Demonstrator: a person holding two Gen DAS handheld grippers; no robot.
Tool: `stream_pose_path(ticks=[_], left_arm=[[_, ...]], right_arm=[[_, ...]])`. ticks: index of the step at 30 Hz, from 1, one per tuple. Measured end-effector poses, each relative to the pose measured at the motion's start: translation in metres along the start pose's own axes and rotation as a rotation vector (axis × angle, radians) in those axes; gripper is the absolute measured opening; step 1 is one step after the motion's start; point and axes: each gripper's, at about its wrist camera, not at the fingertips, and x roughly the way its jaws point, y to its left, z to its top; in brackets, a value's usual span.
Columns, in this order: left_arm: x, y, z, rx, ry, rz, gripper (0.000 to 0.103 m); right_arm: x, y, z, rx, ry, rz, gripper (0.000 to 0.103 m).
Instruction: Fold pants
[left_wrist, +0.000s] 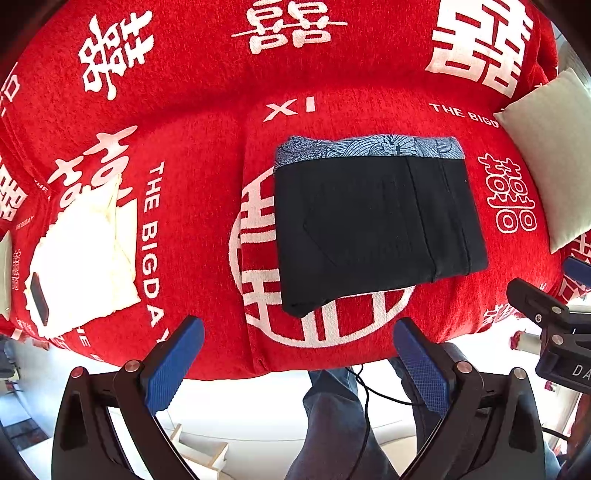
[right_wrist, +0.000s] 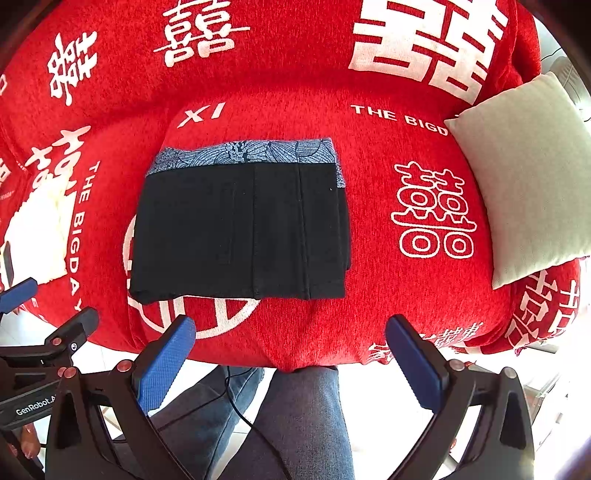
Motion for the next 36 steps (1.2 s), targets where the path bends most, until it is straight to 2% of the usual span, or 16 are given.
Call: stream_pose_path(ticks=[36], left_arm=[[-0.002, -0.013, -0.001, 0.06, -0.016, 0.016, 0.103]], right_arm=[[0.005, 0.001, -0.002, -0.004, 0.009, 0.002, 0.103]])
